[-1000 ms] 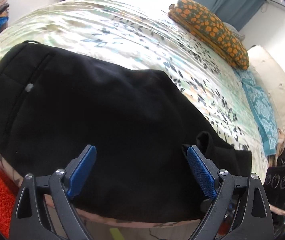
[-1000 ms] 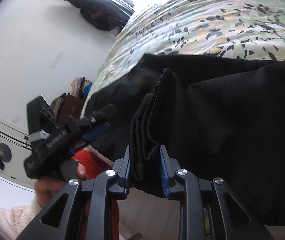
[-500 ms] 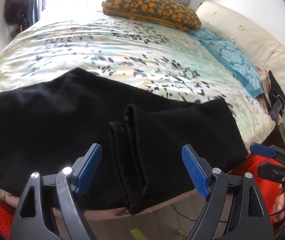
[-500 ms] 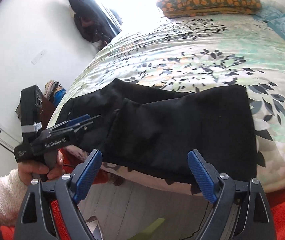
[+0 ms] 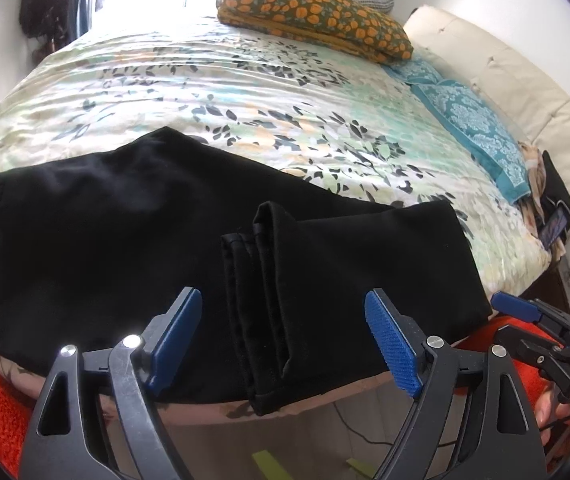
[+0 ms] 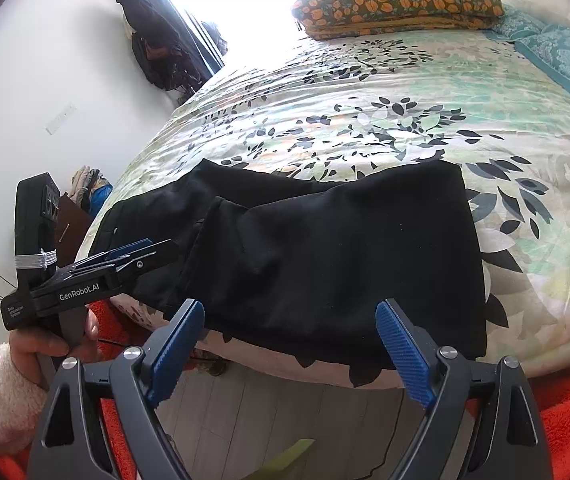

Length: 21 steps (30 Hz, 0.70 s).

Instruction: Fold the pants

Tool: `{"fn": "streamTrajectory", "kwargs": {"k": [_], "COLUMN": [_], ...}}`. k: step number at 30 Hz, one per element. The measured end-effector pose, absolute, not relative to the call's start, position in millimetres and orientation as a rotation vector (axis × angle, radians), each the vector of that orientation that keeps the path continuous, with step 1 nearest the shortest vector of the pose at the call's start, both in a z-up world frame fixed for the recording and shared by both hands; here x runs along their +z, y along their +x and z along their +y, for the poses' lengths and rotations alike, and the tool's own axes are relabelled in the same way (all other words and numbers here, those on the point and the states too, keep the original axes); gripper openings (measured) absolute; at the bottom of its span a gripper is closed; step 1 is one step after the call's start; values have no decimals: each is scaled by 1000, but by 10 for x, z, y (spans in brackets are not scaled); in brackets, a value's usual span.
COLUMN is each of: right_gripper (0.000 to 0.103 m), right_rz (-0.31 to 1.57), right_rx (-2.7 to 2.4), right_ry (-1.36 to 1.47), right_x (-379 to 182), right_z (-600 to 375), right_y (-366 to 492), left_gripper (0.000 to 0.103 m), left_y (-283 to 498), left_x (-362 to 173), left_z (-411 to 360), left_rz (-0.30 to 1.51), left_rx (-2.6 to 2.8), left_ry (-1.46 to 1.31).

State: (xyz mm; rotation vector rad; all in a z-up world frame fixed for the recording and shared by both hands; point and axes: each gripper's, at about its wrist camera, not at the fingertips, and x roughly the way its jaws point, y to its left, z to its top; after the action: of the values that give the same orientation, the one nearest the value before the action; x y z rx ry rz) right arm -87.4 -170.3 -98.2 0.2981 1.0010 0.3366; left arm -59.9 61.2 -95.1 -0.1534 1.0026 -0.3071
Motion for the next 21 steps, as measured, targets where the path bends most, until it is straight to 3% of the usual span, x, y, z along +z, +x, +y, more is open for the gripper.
{"fn": "streamTrajectory", "kwargs": {"k": [21], "right_gripper": [88], "right_rz": [1010], "right_rx": [339], "right_ry": [278], "right_x": [-975], "right_z": [-1605], "right_y": [-918], "left_gripper": [87], "left_y": [-614], "left_x": [-840], "left_z": [904], "left_rz": [992], "left_rx": [-275], "left_ry": [-279]}}
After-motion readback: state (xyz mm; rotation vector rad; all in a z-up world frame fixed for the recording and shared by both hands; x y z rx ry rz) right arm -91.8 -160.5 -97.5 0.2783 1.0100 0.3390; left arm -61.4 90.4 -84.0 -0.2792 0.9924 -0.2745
